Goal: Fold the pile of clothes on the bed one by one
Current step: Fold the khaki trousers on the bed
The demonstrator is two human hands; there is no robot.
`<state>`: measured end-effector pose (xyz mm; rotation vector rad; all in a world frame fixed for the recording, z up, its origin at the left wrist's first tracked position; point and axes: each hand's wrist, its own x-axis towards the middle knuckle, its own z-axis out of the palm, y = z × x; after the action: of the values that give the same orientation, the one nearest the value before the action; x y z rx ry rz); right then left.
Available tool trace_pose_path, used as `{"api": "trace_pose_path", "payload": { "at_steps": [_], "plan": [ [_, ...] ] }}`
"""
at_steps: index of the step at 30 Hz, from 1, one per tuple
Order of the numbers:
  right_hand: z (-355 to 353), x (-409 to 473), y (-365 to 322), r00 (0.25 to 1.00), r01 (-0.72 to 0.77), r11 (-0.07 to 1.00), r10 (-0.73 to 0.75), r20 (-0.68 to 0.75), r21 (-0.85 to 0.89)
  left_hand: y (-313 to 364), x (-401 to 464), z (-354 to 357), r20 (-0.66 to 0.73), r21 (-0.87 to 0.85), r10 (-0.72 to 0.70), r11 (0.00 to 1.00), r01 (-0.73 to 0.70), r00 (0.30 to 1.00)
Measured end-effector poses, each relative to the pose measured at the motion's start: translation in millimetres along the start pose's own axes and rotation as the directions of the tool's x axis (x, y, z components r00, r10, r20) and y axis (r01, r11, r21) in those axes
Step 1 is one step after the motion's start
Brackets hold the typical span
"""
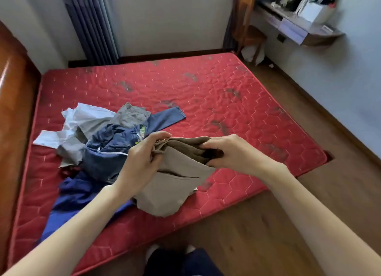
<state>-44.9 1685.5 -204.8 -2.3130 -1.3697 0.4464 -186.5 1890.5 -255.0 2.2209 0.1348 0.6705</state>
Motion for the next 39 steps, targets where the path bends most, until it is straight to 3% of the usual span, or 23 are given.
{"api": "trace_pose_path", "payload": {
  "at_steps": [2, 7, 12, 16, 19, 23, 24, 27, 29, 31, 33, 35, 39],
  "plan": [
    [9, 0, -1, 0.998, 0.015, 0.989, -0.006, 0.06, -0.149, -2, -5, 5, 0.033, 0.0, 0.034, 0.999, -0.034, 0.999],
    [37, 10, 0, 0.989, -0.112, 0.919, 0.066, -0.132, -0.379, -9, -9, 8, 0.058, -0.041, 0.084, 0.996, -0.081, 0.995],
    [60, 20, -4, 0.902, -0.121, 0.95, -0.015, -0.431, -0.287, -44, -4, 4, -0.022, -0.066, -0.046, 0.997, 0.045, 0.999],
    [61, 41, -12, 0.858, -0.155, 0.962, 0.019, -0.514, -0.223, -58, 3, 1, 0.061, -0.057, -0.104, 0.993, 0.107, 0.993],
    [28, 65, -25, 0.836, -0.132, 0.973, 0.006, -0.549, -0.19, -47, 30, -11, -0.073, -0.086, -0.085, 0.993, 0.079, 0.994],
    [-44, 84, -46, 0.605, -0.055, 0.941, -0.234, -0.761, -0.333, -17, 96, -51, -0.321, -0.156, 0.078, 0.979, -0.134, 0.944],
    [-48, 84, -48, 0.604, -0.083, 0.938, -0.221, -0.766, -0.336, -13, 105, -54, -0.321, -0.145, 0.117, 0.975, -0.171, 0.94],
    [-35, 75, -43, 0.787, -0.215, 0.918, -0.04, -0.615, -0.334, -13, 97, -37, -0.155, -0.175, -0.018, 0.985, -0.009, 0.988],
    [-35, 68, -33, 0.731, -0.174, 0.884, -0.178, -0.659, -0.433, -13, 90, -23, -0.133, -0.281, -0.124, 0.956, 0.082, 0.983],
    [-50, 62, -22, 0.613, -0.163, 0.91, -0.21, -0.762, -0.382, -4, 101, -21, -0.196, -0.274, -0.013, 0.961, -0.042, 0.98],
    [-60, 51, -4, 0.663, -0.225, 0.928, -0.077, -0.745, -0.296, 16, 109, -12, -0.171, -0.139, 0.156, 0.974, -0.18, 0.973],
    [-61, 36, 16, 0.727, -0.282, 0.925, 0.033, -0.686, -0.255, 30, 107, 8, -0.124, -0.114, 0.151, 0.98, -0.165, 0.981],
    [-85, 5, 41, 0.691, -0.243, 0.95, 0.027, -0.722, -0.197, 61, 111, 49, -0.173, -0.163, 0.102, 0.978, -0.13, 0.98]
  ]
}}
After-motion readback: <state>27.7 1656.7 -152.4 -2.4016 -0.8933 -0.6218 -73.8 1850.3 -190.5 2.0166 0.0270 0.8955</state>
